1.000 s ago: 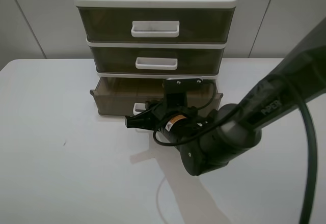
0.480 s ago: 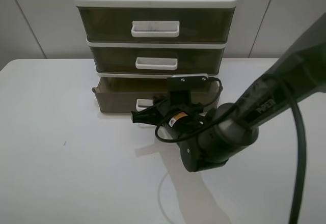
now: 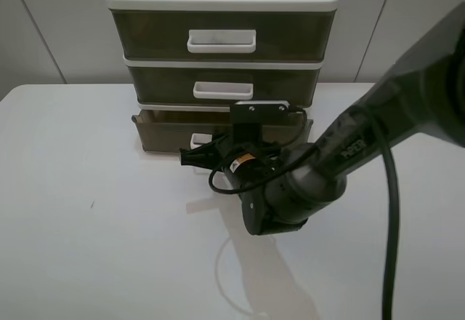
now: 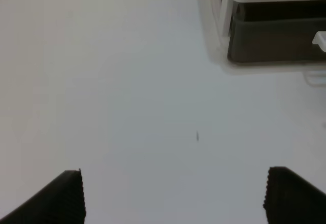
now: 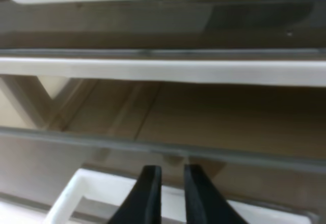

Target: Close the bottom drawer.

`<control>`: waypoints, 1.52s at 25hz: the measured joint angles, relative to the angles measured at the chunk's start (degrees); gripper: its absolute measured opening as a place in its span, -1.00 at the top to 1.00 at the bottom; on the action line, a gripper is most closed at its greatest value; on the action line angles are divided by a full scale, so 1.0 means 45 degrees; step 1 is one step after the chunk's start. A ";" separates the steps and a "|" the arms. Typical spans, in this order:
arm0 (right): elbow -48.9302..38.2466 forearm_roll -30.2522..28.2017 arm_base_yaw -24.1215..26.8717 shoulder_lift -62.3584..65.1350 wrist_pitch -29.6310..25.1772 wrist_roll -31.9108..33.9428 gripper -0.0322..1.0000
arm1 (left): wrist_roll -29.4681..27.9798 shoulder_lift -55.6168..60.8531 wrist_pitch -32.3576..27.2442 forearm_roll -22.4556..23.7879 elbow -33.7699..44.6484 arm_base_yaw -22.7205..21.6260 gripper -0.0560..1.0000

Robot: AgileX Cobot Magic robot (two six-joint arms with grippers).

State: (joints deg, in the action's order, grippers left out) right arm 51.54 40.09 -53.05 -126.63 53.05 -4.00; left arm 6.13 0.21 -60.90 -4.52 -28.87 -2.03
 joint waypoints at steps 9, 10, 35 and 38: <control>0.0553 0.0241 0.0066 -0.0415 0.0151 -0.0477 0.90 | 0.0000 0.0000 0.0000 0.0000 0.0000 0.0000 -0.47; 0.0553 0.0219 0.0105 -0.0424 0.0151 -0.0477 0.90 | 0.0000 0.0000 0.0000 0.0000 0.0000 0.0000 -0.47; -0.1452 -0.0226 0.0471 0.4498 -0.5026 -0.0512 0.90 | 0.0000 0.0000 0.0000 0.0000 0.0000 0.0000 -0.47; -0.2069 -0.1247 0.0471 0.5733 -0.6213 -0.0512 0.89 | 0.0000 0.0000 0.0000 0.0000 0.0000 0.0000 -0.47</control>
State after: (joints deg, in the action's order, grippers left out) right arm 42.23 34.48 -50.92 -100.83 25.09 -6.30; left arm 6.13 0.21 -60.90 -4.52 -28.87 -2.03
